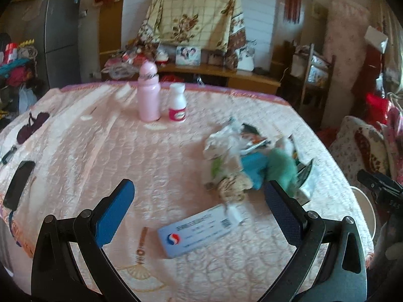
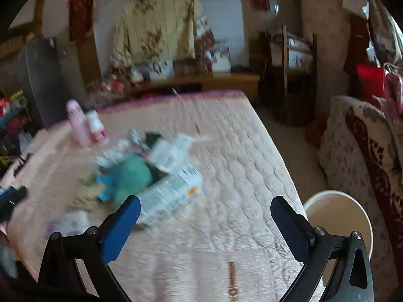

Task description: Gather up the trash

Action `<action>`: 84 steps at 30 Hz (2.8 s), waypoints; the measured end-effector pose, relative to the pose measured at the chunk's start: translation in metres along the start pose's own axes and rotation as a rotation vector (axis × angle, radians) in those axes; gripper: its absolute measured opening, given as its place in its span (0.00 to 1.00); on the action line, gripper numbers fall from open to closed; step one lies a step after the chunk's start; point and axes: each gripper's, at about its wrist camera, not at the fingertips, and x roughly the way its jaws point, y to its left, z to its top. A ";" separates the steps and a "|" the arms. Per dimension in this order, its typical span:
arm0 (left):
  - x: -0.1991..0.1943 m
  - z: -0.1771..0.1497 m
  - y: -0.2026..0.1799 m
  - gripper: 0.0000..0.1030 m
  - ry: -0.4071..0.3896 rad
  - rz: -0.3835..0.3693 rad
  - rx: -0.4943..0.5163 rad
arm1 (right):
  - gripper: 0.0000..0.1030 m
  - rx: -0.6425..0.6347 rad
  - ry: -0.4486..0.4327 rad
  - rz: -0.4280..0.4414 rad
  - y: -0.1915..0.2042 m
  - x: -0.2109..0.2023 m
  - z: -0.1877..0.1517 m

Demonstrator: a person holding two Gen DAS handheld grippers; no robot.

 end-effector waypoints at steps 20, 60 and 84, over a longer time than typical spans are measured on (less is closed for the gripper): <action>-0.018 0.009 -0.030 0.99 -0.076 -0.027 0.024 | 1.00 -0.058 -0.150 0.033 0.040 -0.045 0.019; -0.015 0.009 -0.037 0.99 -0.075 -0.025 0.029 | 1.00 -0.042 -0.158 0.048 0.038 -0.046 0.021; -0.009 0.014 -0.034 0.99 -0.076 -0.014 0.031 | 1.00 -0.040 -0.177 0.046 0.035 -0.046 0.024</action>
